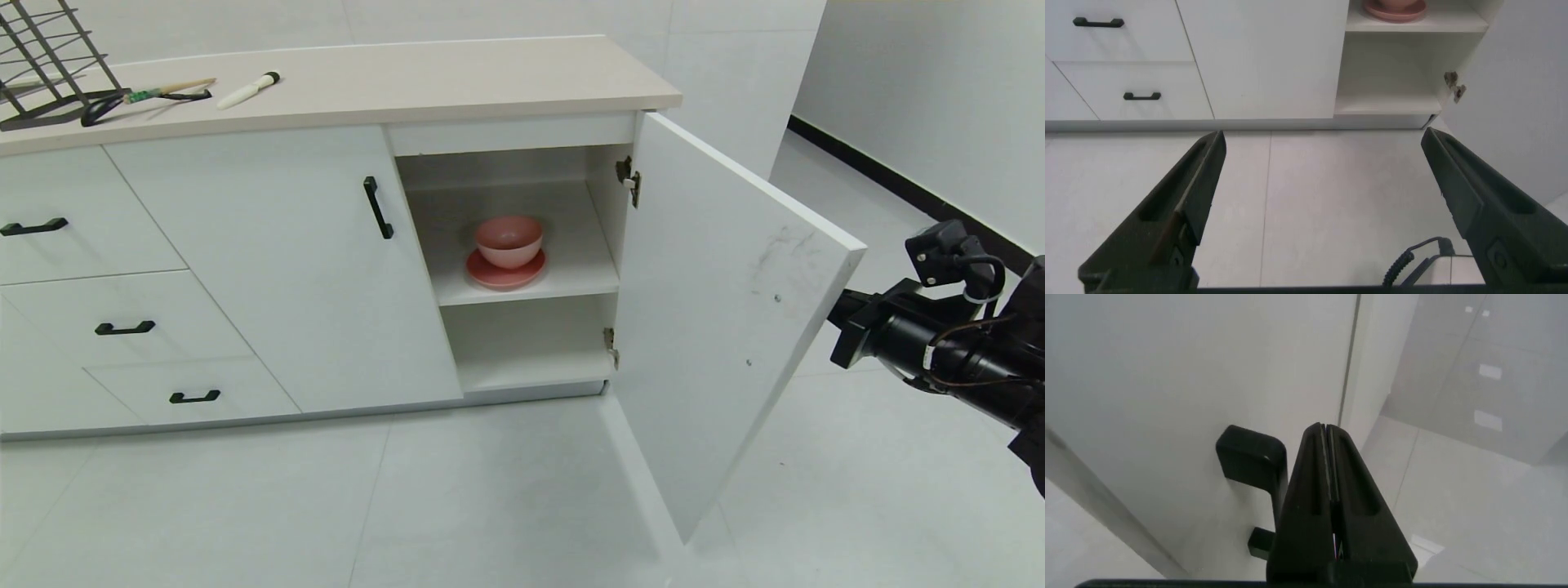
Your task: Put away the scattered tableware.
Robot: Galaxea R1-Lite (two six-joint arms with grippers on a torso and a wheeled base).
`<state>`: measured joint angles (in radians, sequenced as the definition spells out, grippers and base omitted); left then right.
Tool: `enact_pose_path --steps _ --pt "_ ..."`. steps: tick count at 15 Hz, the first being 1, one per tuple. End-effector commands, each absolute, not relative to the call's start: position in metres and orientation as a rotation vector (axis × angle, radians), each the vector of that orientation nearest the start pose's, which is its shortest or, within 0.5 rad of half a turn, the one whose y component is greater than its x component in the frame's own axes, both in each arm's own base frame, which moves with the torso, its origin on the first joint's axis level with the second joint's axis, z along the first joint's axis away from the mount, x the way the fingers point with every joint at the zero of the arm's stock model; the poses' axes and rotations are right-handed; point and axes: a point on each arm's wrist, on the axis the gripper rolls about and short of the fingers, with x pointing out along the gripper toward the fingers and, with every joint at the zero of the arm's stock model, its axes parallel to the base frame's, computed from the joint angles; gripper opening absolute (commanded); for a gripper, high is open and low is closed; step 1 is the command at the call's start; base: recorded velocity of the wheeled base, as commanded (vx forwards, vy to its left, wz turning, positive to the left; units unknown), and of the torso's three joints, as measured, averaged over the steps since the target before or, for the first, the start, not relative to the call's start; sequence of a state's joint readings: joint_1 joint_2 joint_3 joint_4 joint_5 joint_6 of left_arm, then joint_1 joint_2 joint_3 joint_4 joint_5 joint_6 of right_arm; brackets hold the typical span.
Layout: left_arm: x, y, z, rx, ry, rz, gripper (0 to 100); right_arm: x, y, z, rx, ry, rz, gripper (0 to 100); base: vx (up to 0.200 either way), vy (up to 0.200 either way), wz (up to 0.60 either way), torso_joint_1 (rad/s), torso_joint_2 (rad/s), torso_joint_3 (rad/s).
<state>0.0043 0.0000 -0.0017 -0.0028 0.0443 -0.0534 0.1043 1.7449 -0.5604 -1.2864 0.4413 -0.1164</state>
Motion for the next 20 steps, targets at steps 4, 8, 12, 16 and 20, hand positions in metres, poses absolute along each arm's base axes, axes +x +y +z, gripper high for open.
enact_pose_path --steps 4,8,12,16,20 --pt "-0.023 0.001 0.076 -0.054 -0.006 0.049 100 0.285 0.046 0.175 -0.132 -0.151 0.559 0 0.0 0.0 0.0 0.0 0.0 0.0" --pt "-0.023 0.001 0.076 -0.054 -0.006 0.049 100 0.285 0.05 0.176 -0.132 -0.155 0.575 0 0.0 0.0 0.0 0.0 0.0 0.0" --pt "-0.023 0.001 0.076 -0.054 -0.007 0.049 100 0.283 0.057 0.176 -0.13 -0.158 0.596 0 0.0 0.0 0.0 0.0 0.0 0.0" --pt "-0.023 0.001 0.076 -0.054 -0.006 0.049 100 0.28 0.068 0.18 -0.129 -0.178 0.636 0 0.0 0.0 0.0 0.0 0.0 0.0" --pt "-0.023 0.001 0.076 -0.054 -0.006 0.049 100 0.278 0.079 0.179 -0.126 -0.18 0.674 0 0.0 0.0 0.0 0.0 0.0 0.0"
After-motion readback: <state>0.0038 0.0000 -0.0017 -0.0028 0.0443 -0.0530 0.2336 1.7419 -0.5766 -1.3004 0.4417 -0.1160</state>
